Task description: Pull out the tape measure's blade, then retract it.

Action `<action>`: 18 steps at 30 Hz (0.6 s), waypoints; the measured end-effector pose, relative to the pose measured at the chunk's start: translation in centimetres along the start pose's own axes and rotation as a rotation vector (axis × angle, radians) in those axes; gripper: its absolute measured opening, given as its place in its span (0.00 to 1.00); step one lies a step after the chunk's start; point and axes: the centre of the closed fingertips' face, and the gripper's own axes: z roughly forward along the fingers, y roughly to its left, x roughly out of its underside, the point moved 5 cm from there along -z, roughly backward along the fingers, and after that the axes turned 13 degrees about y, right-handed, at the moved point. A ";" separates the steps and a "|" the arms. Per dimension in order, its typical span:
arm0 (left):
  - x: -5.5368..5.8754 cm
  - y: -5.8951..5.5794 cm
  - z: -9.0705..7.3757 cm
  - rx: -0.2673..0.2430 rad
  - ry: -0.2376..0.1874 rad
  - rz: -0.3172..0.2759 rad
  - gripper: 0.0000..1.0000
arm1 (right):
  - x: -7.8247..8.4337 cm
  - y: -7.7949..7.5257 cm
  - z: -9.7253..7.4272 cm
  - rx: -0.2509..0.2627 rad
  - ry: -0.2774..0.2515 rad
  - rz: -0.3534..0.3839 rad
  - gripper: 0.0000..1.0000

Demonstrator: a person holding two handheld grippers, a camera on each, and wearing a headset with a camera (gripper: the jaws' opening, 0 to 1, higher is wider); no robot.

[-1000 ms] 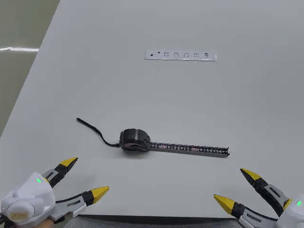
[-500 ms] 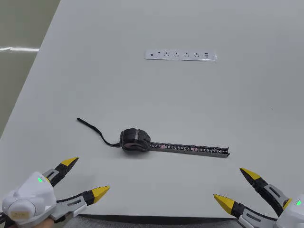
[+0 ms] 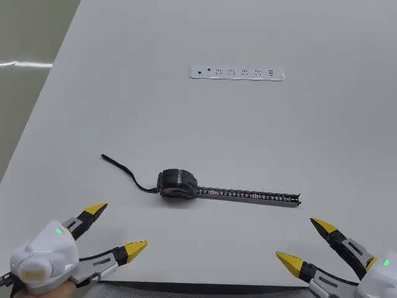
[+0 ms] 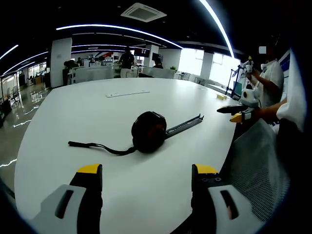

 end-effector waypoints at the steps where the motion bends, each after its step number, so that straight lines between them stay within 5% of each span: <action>1: 0.0 0.0 0.1 0.000 0.001 0.002 0.73 | 0.0 0.0 0.0 0.000 0.000 0.000 0.65; 18: -1.1 -0.1 1.1 0.011 0.002 0.017 0.74 | -0.3 -0.4 0.7 -0.006 0.002 -0.004 0.65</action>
